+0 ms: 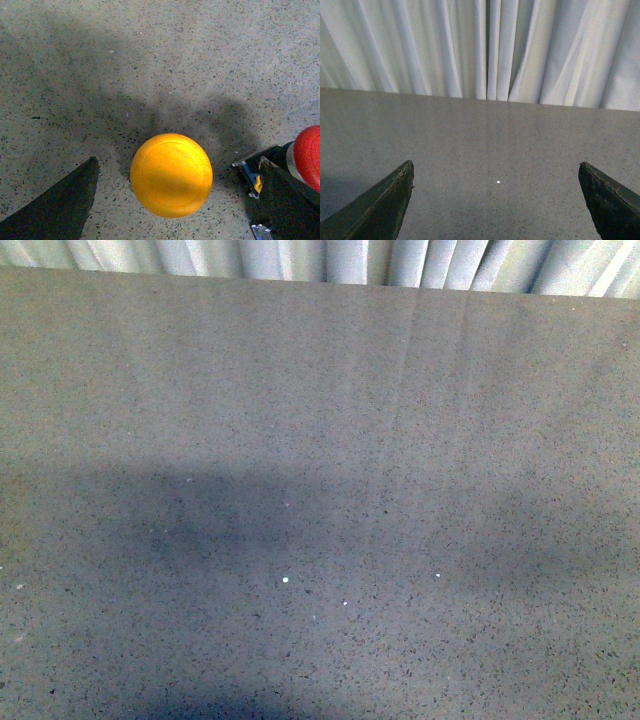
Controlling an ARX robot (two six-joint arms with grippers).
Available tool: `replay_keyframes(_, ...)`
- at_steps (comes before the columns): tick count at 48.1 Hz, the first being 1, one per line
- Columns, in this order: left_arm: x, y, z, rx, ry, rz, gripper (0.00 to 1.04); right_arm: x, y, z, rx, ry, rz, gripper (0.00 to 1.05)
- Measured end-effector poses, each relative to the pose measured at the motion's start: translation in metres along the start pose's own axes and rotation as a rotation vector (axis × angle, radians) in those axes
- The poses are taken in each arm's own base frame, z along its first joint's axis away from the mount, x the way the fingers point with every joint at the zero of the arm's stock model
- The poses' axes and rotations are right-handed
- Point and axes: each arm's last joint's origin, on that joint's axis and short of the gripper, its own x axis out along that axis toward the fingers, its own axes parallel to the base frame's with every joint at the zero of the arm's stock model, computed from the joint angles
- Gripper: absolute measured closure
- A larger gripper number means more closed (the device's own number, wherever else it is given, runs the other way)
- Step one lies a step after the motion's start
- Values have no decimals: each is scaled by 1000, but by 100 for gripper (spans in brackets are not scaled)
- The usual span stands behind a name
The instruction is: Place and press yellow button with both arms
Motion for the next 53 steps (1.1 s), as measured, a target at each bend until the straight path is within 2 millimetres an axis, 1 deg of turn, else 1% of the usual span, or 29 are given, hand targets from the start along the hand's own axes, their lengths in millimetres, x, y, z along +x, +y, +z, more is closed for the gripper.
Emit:
replay_keyframes(10,6,0,-1,20,9,4,9,0,0,0,0,0,0,9)
replay_keyframes(18,6,-2,-2,30,10,1,11,0,0,0,0,0,0,9)
replay_keyframes(20,7,-2,-2,33,9,0,16,0,0,0,0,0,0,9)
replay_keyframes(25,7,-2,-1,35,6,-1,34,0,0,0,0,0,0,9)
replay_keyframes(26,7,-2,-2,36,6,-2,39,0,0,0,0,0,0,9)
replay_keyframes(29,8,-3,-2,37,5,-3,50,0,0,0,0,0,0,9)
replay_keyframes(31,8,-3,-2,38,4,-3,59,0,0,0,0,0,0,9)
replay_keyframes(34,8,-3,-2,39,3,-4,67,0,0,0,0,0,0,9)
replay_keyframes(38,9,-3,-2,41,0,-6,70,0,0,0,0,0,0,9)
replay_keyframes(46,8,-3,-2,39,-1,-9,70,0,0,0,0,0,0,9)
replay_keyframes(53,-2,3,4,21,-15,-9,70,0,0,0,0,0,0,9)
